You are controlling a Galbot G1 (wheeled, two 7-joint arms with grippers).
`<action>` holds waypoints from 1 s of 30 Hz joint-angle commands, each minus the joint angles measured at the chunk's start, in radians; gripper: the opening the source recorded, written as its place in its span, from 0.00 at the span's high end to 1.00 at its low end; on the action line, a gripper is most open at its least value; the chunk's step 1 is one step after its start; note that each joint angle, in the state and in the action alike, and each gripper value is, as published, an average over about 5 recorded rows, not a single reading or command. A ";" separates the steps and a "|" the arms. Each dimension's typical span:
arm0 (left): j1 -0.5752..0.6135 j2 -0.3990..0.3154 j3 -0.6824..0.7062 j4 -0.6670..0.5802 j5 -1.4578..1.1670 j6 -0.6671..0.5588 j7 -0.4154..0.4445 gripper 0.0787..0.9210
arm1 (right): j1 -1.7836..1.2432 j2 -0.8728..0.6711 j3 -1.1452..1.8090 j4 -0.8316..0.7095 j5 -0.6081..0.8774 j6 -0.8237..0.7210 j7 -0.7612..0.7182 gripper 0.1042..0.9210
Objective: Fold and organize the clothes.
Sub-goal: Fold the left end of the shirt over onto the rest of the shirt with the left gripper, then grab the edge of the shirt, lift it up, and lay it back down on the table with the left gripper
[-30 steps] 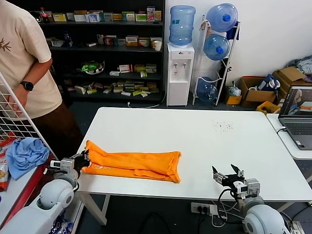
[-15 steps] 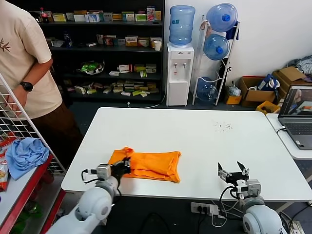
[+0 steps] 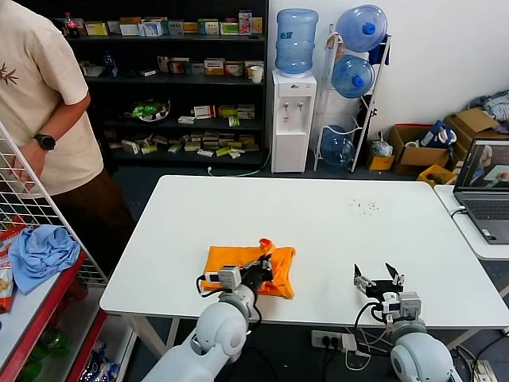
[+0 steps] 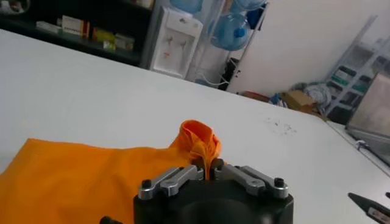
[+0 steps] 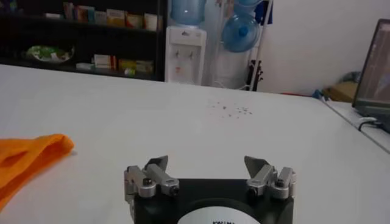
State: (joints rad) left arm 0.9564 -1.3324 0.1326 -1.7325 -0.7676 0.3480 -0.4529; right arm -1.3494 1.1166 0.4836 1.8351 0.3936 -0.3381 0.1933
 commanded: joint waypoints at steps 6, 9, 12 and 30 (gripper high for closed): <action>-0.014 -0.041 -0.015 0.056 0.005 -0.148 0.052 0.69 | 0.029 -0.002 -0.016 -0.016 0.002 0.002 0.002 0.12; 0.012 0.085 -0.054 0.025 0.010 -0.143 0.069 0.59 | 0.032 -0.010 -0.023 -0.017 0.005 0.003 -0.001 0.12; 0.046 0.226 -0.090 0.002 0.012 -0.121 0.096 0.49 | 0.034 -0.017 -0.028 -0.018 0.007 0.004 -0.003 0.12; 0.056 0.380 -0.245 0.120 -0.116 0.069 0.302 0.12 | 0.045 -0.029 -0.044 -0.040 0.009 0.007 -0.023 0.12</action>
State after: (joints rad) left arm 1.0075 -1.0239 -0.0551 -1.6739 -0.8335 0.3581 -0.2456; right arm -1.3065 1.0890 0.4405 1.7978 0.4011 -0.3306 0.1726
